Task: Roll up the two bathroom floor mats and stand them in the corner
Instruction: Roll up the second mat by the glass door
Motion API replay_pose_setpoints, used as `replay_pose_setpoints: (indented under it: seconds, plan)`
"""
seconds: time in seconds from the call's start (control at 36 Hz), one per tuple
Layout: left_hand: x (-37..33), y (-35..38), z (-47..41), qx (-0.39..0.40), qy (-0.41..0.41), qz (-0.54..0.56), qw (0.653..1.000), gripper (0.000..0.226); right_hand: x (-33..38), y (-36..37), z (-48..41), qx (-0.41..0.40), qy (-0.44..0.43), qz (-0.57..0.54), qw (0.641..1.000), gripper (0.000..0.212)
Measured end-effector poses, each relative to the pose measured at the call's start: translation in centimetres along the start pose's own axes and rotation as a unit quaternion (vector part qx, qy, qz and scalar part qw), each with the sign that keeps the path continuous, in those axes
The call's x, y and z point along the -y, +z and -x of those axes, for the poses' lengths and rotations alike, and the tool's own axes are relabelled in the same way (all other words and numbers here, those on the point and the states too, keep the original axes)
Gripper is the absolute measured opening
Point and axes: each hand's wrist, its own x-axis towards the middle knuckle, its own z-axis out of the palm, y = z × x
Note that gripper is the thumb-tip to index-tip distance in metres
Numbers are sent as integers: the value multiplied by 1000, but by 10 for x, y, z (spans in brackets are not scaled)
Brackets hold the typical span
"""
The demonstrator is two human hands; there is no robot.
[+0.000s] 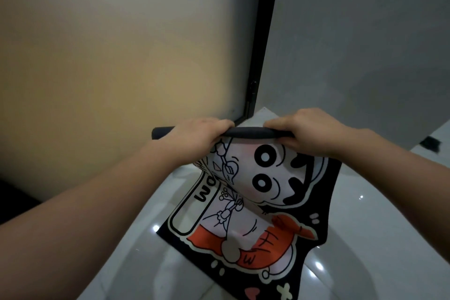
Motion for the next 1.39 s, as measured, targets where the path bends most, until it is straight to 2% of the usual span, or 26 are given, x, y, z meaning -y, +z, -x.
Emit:
replay_pose_setpoints:
  seconds: [0.06,0.17,0.25,0.31,0.36,0.39,0.47,0.53,0.64,0.69,0.81,0.89,1.0,1.11,1.17,1.25,1.28,1.33,1.39]
  plan:
    - [1,1,0,-13,17,-16,1000,41,-4,4,4,-5,-25,17,1000,42]
    - [3,5,3,-45,47,-15,998,49,-8,12,6,29,-61,161,985,84]
    - [4,6,4,-41,65,-34,996,47,-8,16,7,30,-63,193,979,90]
    - [5,5,3,-46,64,-38,996,35,-8,18,8,29,-79,204,975,82]
    - [5,5,2,-60,50,-43,996,17,-7,18,9,23,-86,197,976,60]
    - [5,5,1,-59,40,-43,997,10,-5,17,9,23,-77,185,980,55]
    - [4,4,0,-40,19,-54,998,22,-3,19,10,24,-66,176,982,52]
    - [3,4,-1,-38,9,-63,997,19,-2,21,9,17,-57,155,986,53]
    - [2,5,-4,-7,-22,-53,998,19,5,17,4,22,14,51,998,41]
    - [0,5,-5,2,-35,-56,998,21,8,15,2,37,33,38,998,37]
    - [-5,9,-7,-16,-46,-60,997,20,11,11,-3,41,46,86,994,27]
    - [-9,9,-7,-49,-17,-59,997,35,13,12,-2,10,22,165,986,22]
    - [-12,2,-10,-86,33,-56,994,22,11,8,1,-37,31,174,984,18]
    - [-17,-3,-13,-69,46,-42,996,24,2,-1,-2,-29,35,111,993,18]
    - [-20,-3,-14,-96,50,-52,993,20,-3,-5,-2,-8,34,70,997,32]
    - [-28,-2,-15,-147,63,-85,983,18,-2,-12,-7,81,84,-77,990,58]
    - [-31,-1,-15,-157,71,-99,980,19,0,-13,-10,114,100,-123,981,56]
    - [-35,-1,-13,-169,76,-119,975,22,0,-11,-15,153,101,-172,968,27]
    - [-37,-3,-12,-169,60,-117,977,20,-1,-8,-18,132,87,-163,974,14]
